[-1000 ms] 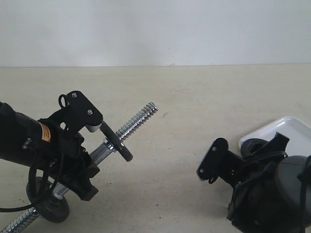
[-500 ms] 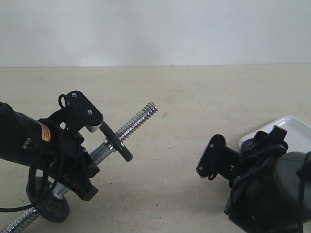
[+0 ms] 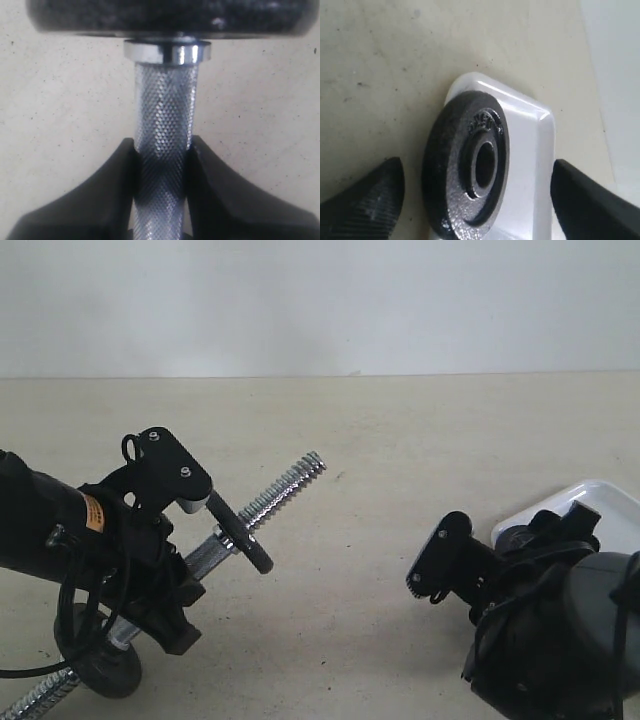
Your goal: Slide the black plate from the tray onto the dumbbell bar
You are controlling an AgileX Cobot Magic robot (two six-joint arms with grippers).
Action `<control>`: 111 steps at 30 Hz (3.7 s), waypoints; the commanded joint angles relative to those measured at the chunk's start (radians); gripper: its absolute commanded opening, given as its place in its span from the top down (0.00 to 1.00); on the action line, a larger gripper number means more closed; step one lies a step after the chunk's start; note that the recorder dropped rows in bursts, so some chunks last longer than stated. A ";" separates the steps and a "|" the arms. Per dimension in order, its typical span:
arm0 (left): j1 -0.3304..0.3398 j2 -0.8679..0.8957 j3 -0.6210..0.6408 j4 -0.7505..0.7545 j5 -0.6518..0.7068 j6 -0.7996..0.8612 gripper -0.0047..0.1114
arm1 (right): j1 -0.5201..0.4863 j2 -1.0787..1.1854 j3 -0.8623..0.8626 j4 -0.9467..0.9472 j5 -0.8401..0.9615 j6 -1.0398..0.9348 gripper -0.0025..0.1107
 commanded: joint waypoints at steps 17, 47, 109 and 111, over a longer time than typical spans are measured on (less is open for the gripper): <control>0.001 -0.051 -0.039 -0.008 -0.527 0.009 0.92 | -0.002 0.023 0.002 0.065 -0.068 -0.049 0.30; 0.001 -0.051 -0.039 -0.008 -0.531 0.009 0.92 | -0.084 0.023 -0.019 0.033 -0.119 -0.077 0.98; 0.001 -0.051 -0.039 -0.008 -0.555 0.009 0.92 | -0.185 -0.240 -0.058 0.295 -0.052 -0.065 0.98; 0.001 -0.051 -0.039 -0.008 -0.555 0.009 0.92 | -0.203 -0.261 -0.075 0.300 -0.093 -0.053 0.98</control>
